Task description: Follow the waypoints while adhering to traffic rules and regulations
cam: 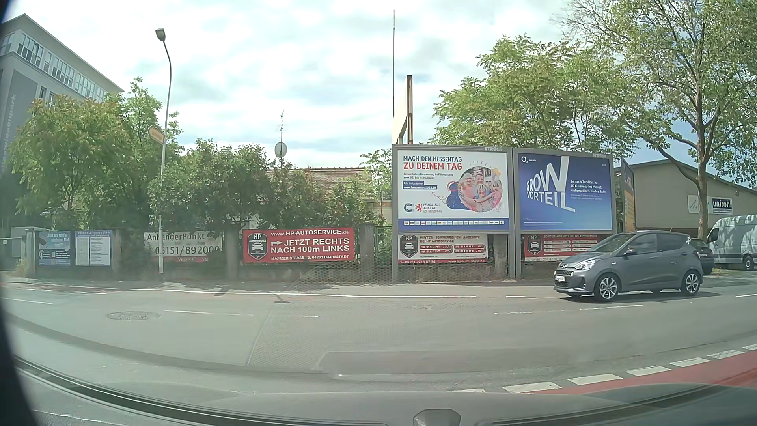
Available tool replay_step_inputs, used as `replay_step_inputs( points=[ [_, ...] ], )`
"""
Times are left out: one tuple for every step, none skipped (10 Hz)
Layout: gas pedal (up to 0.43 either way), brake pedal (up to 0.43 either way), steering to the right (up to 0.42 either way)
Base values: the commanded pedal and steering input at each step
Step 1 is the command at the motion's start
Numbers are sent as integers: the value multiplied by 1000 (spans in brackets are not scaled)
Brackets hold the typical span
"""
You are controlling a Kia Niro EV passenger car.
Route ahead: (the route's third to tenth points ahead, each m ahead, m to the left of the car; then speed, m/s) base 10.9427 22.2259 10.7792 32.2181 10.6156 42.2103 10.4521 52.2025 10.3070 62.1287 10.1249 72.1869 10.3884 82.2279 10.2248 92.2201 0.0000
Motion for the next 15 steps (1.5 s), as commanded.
replay_step_inputs(
  points=[
    [0, 171, -211],
    [0, 171, -210],
    [0, 171, -210],
    [0, 171, -210],
    [0, 171, -210],
    [0, 177, -210],
    [0, 171, -210],
    [0, 171, -210],
    [0, 171, -211],
    [0, 171, -210],
    [0, 171, -210],
    [0, 171, -210],
    [0, 171, -210],
    [0, 171, -210],
    [0, 171, -211]
  ],
)
